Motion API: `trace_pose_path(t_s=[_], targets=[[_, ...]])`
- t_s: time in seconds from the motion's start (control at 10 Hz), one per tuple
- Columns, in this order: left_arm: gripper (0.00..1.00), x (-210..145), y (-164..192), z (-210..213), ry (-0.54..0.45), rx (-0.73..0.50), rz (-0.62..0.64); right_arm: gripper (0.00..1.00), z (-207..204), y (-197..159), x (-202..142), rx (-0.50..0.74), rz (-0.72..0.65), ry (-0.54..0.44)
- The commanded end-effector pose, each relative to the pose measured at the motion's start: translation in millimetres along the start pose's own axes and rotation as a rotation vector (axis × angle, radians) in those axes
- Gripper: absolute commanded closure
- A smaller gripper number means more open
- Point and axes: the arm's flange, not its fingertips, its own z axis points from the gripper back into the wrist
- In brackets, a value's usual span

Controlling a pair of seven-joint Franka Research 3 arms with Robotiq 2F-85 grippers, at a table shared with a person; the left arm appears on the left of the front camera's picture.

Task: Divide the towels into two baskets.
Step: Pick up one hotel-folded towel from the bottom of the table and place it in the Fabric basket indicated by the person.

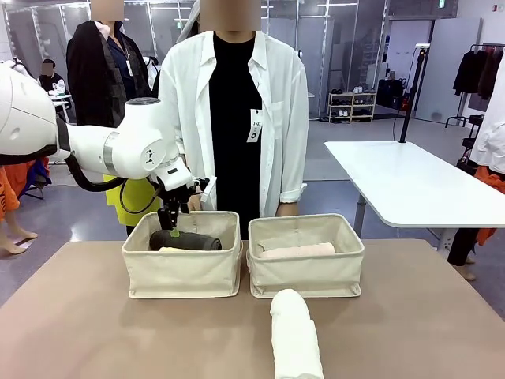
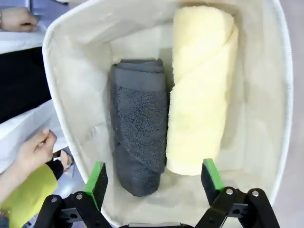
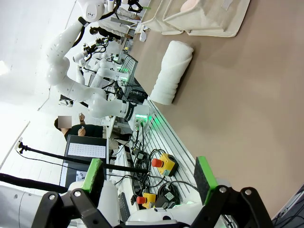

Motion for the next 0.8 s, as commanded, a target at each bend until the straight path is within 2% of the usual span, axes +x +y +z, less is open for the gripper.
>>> trace_pose_path(t_s=[0.0,0.1,0.2,0.7], targets=[[0.00,-7,-13,6,0.001,0.005,0.069,0.04,0,2,-3,-0.008,0.014,0.005],[0.00,-15,-27,6,0.017,0.025,0.167,0.04,0,2,-3,-0.008,0.014,0.005],[0.00,-2,-1,1,0.001,0.000,0.028,0.04,0,2,-3,-0.008,0.014,0.005],[0.00,-2,-1,1,0.001,0.000,0.028,0.04,0,2,-3,-0.008,0.014,0.005]])
